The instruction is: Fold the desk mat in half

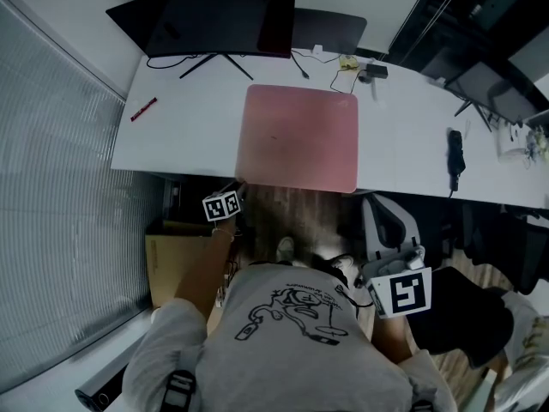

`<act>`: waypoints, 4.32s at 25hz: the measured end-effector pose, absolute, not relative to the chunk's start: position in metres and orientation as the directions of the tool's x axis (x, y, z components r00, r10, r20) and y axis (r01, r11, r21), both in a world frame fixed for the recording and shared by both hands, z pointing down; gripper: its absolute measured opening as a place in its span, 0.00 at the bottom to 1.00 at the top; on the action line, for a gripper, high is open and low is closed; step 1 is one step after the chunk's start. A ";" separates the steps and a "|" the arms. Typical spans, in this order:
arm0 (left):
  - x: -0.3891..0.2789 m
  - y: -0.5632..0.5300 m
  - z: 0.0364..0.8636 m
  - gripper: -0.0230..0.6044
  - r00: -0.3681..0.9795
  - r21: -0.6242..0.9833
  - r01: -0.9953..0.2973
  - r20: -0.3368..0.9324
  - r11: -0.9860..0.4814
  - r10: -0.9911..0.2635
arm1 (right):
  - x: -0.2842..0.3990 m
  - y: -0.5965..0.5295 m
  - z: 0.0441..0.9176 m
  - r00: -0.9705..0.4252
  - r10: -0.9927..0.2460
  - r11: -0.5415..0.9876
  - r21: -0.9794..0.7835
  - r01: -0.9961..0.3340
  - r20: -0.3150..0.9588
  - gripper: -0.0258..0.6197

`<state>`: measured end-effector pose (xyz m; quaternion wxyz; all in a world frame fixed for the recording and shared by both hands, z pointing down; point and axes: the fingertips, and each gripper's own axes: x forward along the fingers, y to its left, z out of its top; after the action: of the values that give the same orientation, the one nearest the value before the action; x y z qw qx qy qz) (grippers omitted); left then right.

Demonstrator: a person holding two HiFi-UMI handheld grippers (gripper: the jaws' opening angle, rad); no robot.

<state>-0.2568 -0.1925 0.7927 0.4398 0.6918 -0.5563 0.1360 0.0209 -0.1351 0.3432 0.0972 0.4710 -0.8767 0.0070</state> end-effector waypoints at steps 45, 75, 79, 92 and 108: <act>-0.225 -0.214 0.767 0.09 0.395 0.309 -0.918 0.655 -0.248 -0.645 | 0.042 -0.118 0.357 -0.528 -0.820 0.555 0.088 -0.827 0.221 0.05; -0.127 -0.220 0.731 0.09 0.549 0.285 -0.827 0.596 -0.485 -0.585 | 0.059 -0.114 0.340 -0.483 -0.862 0.494 0.051 -0.868 0.153 0.05; -0.116 -0.220 0.730 0.09 0.559 0.282 -0.818 0.596 -0.502 -0.576 | 0.063 -0.116 0.338 -0.482 -0.863 0.494 0.052 -0.868 0.148 0.05; -0.083 -0.219 0.727 0.09 0.586 0.268 -0.789 0.600 -0.553 -0.545 | 0.080 -0.117 0.336 -0.470 -0.870 0.482 0.055 -0.874 0.150 0.05; -0.042 -0.215 0.728 0.09 0.608 0.264 -0.761 0.608 -0.592 -0.510 | 0.108 -0.109 0.349 -0.476 -0.857 0.500 0.099 -0.860 0.199 0.05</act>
<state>-0.0419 -0.2153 0.7283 0.2587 0.8585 -0.3702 0.2428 0.1075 -0.1092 0.3487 0.1114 0.4997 -0.8590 0.0072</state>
